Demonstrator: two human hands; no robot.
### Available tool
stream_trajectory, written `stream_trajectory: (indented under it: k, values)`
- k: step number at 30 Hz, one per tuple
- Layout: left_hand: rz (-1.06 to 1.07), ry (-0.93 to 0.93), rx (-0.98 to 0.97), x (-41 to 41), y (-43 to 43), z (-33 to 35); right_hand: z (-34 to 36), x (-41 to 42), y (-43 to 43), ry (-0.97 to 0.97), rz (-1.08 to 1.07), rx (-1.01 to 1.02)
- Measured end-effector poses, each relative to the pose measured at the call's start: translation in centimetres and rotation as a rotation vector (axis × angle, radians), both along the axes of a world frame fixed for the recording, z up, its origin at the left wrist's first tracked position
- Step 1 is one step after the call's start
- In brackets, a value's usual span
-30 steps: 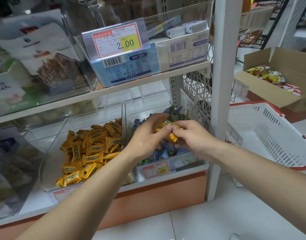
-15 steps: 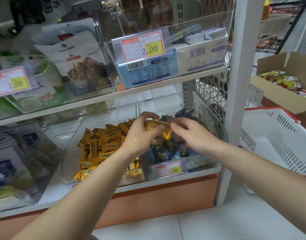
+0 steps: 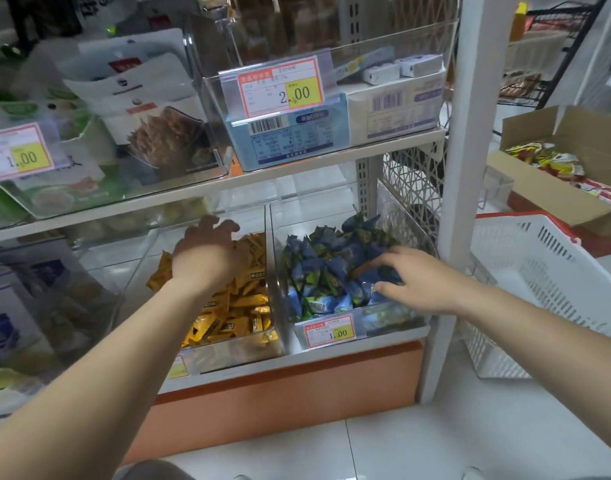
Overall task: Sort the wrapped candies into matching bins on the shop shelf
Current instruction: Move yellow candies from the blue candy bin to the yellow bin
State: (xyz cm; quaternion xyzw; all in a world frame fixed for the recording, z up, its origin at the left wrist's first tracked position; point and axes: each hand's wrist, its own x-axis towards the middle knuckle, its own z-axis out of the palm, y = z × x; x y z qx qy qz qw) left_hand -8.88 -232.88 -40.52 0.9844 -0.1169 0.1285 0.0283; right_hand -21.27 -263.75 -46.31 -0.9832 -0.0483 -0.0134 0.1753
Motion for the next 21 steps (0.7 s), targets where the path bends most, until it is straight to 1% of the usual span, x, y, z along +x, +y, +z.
stream_trajectory:
  k: [1, 2, 3, 4, 5, 7, 9, 11, 13, 14, 15, 16, 18, 21]
  values:
    - [-0.052, -0.065, -0.029, -0.8, -1.1, 0.2, 0.1, -0.2, -0.2, -0.017, 0.002, 0.002]
    - [-0.152, -0.111, -0.077, -1.7, -2.5, 0.3, 0.2, -0.5, -0.4, -0.04, 0.002, 0.008]
    - [-0.284, -0.103, -0.135, -2.7, -3.9, 0.3, 0.2, -0.7, -0.6, -0.063, 0.006, 0.013]
    - [-0.425, -0.035, -0.196, -3.8, -5.6, 0.2, 0.3, -1.0, -0.8, -0.084, 0.012, 0.014]
    - [-0.548, 0.077, -0.242, -4.7, -7.2, -0.2, 0.4, -1.3, -1.0, -0.099, 0.017, 0.01]
    - [-0.691, 0.298, -0.28, -6.1, -10.0, -1.8, 0.6, -2.0, -1.5, -0.082, 0.025, -0.006]
    - [-0.737, 0.392, -0.295, -6.2, -12.4, -3.7, 0.5, -2.9, -1.9, -0.002, 0.033, -0.033]
    - [-0.723, 0.46, -0.323, -5.5, -14.2, -5.1, 0.1, -3.8, -1.9, 0.053, 0.036, -0.089]
    - [-0.717, 0.608, -0.317, -4.5, -15.5, -5.8, -0.8, -4.3, -1.6, 0.033, 0.037, -0.147]
    - [-0.729, 0.68, -0.282, -4.1, -15.9, -6.0, -1.1, -4.4, -1.4, 0.006, 0.035, -0.166]
    - [-0.74, 0.712, -0.229, -3.8, -16.2, -6.2, -1.4, -4.4, -1.2, -0.025, 0.032, -0.173]
    - [-0.748, 0.695, -0.168, -3.5, -16.3, -6.4, -1.6, -4.5, -1.1, -0.053, 0.034, -0.164]
    - [-0.751, 0.596, -0.051, -2.8, -16.3, -6.4, -1.6, -4.3, -0.9, -0.075, 0.049, -0.115]
    - [-0.697, 0.448, 0.102, -2.1, -15.3, -5.8, -1.1, -3.5, -0.6, -0.015, 0.083, -0.076]
